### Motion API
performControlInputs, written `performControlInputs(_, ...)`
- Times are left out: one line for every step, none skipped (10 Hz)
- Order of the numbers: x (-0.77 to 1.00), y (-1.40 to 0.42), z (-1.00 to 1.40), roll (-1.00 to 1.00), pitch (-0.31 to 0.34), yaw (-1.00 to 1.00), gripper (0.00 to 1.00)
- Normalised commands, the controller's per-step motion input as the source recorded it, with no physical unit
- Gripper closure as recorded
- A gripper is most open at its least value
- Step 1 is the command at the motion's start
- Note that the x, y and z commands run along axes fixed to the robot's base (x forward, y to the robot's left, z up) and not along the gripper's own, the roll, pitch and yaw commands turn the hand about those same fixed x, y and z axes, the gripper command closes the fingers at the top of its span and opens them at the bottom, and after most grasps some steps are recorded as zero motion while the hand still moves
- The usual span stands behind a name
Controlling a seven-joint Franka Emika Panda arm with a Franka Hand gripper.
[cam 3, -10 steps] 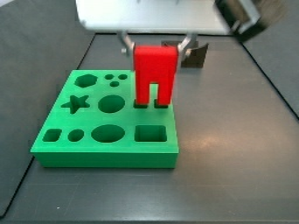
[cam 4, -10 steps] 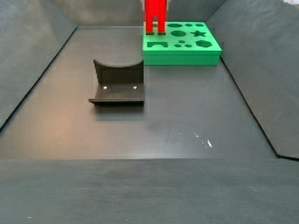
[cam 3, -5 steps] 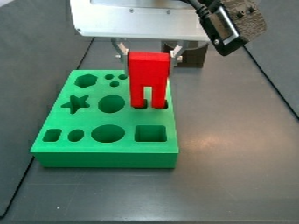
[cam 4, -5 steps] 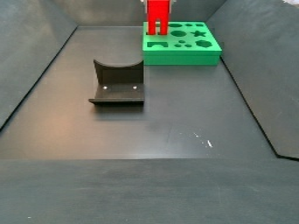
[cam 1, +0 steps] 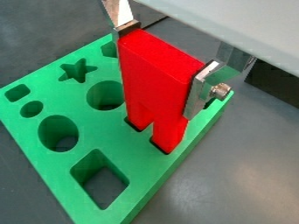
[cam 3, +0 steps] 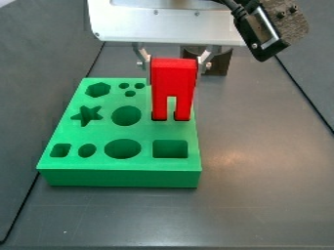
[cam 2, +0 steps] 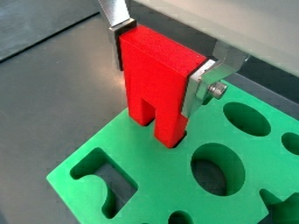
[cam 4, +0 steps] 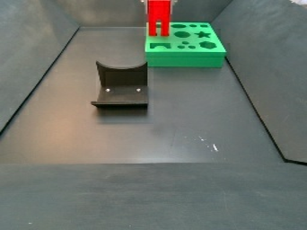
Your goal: Insert the double-square object.
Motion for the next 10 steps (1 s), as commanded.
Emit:
performControlInputs(0.0, -0.07, -0.4, -0.07, -0.013, 0.0, 1.0)
performControlInputs(0.0, 0.0, -0.49, 0.0, 0.0, 0.0, 1.0)
performControlInputs(0.0, 0.12, -0.49, 0.09, 0.0, 0.0, 1.0)
performControlInputs(0.0, 0.18, -0.43, 0.15, 0.0, 0.01, 1.0)
performControlInputs(0.0, 0.17, -0.37, 0.13, 0.0, 0.0, 1.0)
performControlInputs(0.0, 0.11, -0.33, 0.02, 0.0, 0.0, 1.0)
performControlInputs(0.0, 0.07, -0.29, 0.0, 0.0, 0.0, 1.0)
performControlInputs(0.03, 0.05, -0.23, -0.07, 0.0, -0.02, 1.0)
performControlInputs(0.0, 0.13, -0.11, -0.11, 0.0, -0.03, 1.0)
performControlInputs(0.01, 0.01, 0.0, -0.01, 0.0, 0.0, 1.0)
